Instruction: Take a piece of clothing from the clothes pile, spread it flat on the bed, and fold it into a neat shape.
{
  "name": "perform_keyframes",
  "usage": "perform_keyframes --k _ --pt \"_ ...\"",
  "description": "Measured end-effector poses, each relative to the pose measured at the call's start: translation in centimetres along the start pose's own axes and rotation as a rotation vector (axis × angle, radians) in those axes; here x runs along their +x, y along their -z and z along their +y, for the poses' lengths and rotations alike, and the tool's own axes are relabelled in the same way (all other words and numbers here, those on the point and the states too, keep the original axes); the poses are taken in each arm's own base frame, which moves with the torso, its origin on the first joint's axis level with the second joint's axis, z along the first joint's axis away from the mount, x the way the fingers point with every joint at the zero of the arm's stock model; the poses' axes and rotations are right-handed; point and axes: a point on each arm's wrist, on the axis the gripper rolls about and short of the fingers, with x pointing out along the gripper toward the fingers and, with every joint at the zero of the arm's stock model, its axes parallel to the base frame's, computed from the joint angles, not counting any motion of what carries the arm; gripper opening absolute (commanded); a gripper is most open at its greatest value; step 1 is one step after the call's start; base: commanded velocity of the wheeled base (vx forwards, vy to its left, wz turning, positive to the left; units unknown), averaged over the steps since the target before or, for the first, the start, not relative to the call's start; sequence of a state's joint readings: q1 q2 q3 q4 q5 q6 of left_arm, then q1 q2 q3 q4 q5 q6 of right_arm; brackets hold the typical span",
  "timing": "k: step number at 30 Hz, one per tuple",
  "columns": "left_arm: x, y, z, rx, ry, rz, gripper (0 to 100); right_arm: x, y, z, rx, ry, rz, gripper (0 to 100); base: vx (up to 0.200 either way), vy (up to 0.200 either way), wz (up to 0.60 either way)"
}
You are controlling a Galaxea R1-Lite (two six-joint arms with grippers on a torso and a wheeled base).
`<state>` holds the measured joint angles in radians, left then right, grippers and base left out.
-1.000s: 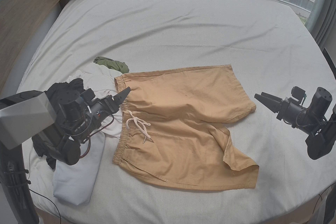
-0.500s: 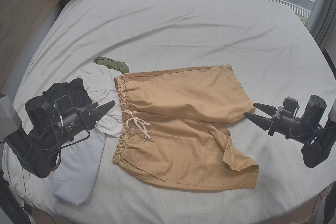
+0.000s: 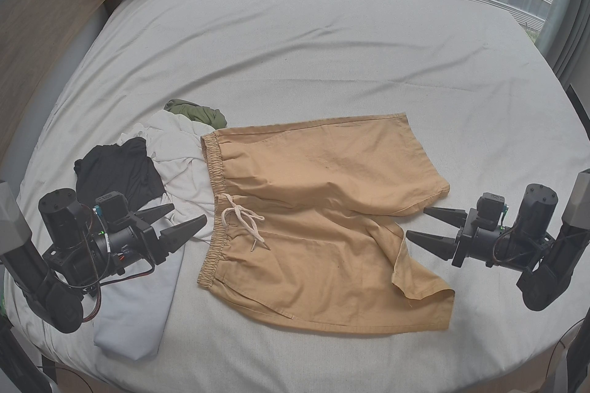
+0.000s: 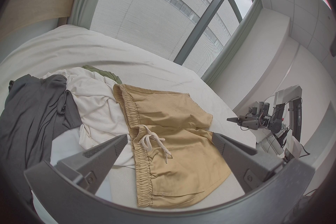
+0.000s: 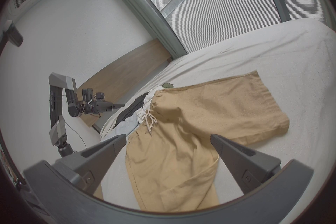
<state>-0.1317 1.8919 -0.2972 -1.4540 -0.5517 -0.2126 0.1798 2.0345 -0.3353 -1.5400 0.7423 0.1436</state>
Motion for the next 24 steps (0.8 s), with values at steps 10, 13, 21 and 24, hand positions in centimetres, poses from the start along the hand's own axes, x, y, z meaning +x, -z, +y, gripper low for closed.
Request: perform_keyframes --k 10,13,21,24 --pt "0.2 0.5 0.2 0.0 0.001 0.004 100 0.5 2.6 0.6 0.043 -0.025 0.09 100 0.0 0.0 0.0" --pt "0.4 0.4 0.3 0.016 0.005 -0.022 100 0.7 3.2 0.6 0.054 -0.028 0.11 100 0.0 0.0 0.0" --pt "1.1 1.5 0.8 0.003 -0.002 0.003 100 1.1 4.9 0.3 0.086 -0.03 0.162 100 0.0 0.0 0.0" --pt "1.2 1.7 0.8 -0.001 -0.001 0.011 100 1.1 5.6 0.4 0.102 -0.034 0.185 100 0.0 0.0 0.0"
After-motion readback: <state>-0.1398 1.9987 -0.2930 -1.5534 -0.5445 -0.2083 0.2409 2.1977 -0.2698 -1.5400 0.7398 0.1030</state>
